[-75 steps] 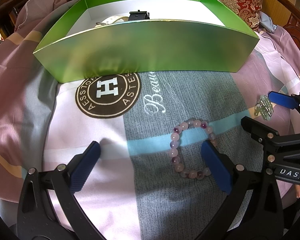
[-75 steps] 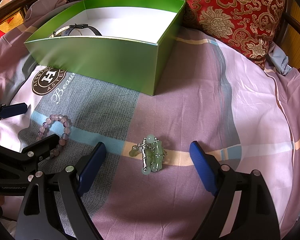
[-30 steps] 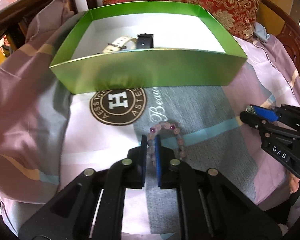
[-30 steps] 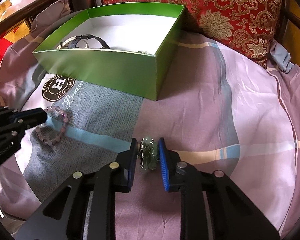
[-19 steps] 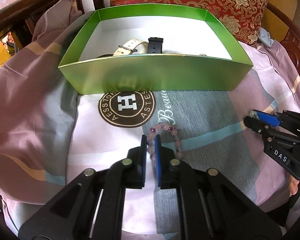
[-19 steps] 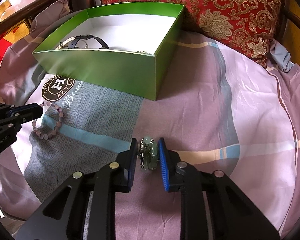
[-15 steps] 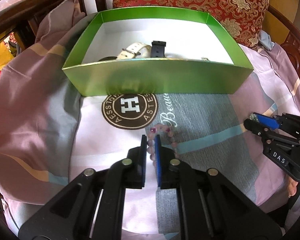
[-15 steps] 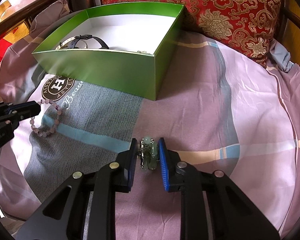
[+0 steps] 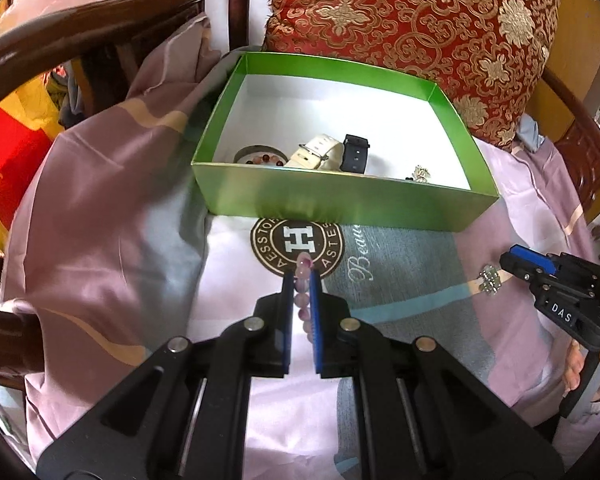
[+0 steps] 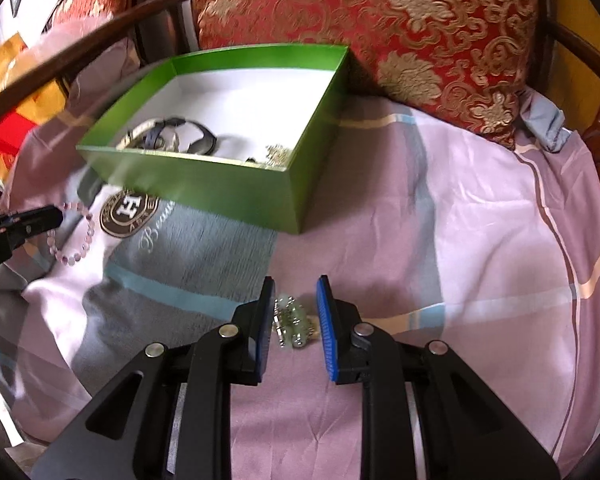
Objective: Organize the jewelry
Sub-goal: 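Carry the pink bracelet and jade pendant into the green box and open both tools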
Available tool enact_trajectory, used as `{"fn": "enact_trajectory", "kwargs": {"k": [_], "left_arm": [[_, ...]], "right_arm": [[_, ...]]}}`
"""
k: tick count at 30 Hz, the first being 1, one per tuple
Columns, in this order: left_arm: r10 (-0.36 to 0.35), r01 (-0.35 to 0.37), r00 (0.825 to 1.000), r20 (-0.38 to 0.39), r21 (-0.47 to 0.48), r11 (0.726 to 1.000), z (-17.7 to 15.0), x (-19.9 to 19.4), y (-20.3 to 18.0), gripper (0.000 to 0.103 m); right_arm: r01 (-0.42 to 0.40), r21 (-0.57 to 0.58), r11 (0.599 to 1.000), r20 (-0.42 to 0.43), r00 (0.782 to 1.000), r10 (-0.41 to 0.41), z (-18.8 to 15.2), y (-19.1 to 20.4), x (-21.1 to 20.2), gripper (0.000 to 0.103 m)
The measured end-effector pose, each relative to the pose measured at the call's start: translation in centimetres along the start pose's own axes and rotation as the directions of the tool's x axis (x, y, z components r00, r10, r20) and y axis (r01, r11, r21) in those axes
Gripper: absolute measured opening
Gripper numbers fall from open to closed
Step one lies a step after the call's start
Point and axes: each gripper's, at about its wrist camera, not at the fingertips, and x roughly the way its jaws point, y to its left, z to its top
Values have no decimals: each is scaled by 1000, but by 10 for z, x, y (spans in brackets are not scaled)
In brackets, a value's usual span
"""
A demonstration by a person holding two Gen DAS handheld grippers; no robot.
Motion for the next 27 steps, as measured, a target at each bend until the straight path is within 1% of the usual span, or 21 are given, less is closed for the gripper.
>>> {"fn": "enact_trajectory", "kwargs": {"k": [9,11,13,14,15,18,19,20,21,23,25,27], "left_arm": [[-8,8,1000,17,1,1000,2,-6,-2,7],[-16,16,1000,13,7,1000,1,-4,-6,7],[-22,22,1000,3,17,1000,-1,0,-10,7],[-24,24,1000,-3,22,999,-2,2,-13,7],[-28,28,1000,-8,25,999,-3,5,-15,7],[-38,39,999,-15,32,999,-5,7,-19,7],[-42,42,999,-16,35,999,-5,8,-21,7],[-43,44,999,-16,36,998,-6,8,-22,7],[-46,47,999,-17,40,998,-7,8,-24,7],[-46,47,999,-18,48,998,-7,8,-27,7],[-44,45,999,-17,56,997,-7,9,-30,7],[-42,42,999,-13,64,997,-6,9,-33,7]], "right_arm": [[6,4,1000,-4,1000,-6,1,-4,1,23],[8,-10,1000,-23,1000,-8,0,-2,4,23],[23,-40,999,-50,998,-25,-3,5,10,34],[29,-53,998,-53,998,-32,-4,8,12,48],[33,-61,998,-52,998,-37,-5,10,13,52],[29,-80,996,-73,997,-35,-8,15,20,52],[33,-79,996,-84,996,-40,-10,15,23,52],[38,-78,996,-93,995,-45,-10,14,26,42],[32,-75,997,-112,993,-41,-11,13,29,24],[20,-74,997,-116,993,-29,-13,13,29,17],[-1,-75,997,-104,995,-6,-12,15,25,16],[-4,-77,997,-91,996,-3,-10,17,21,16]]}}
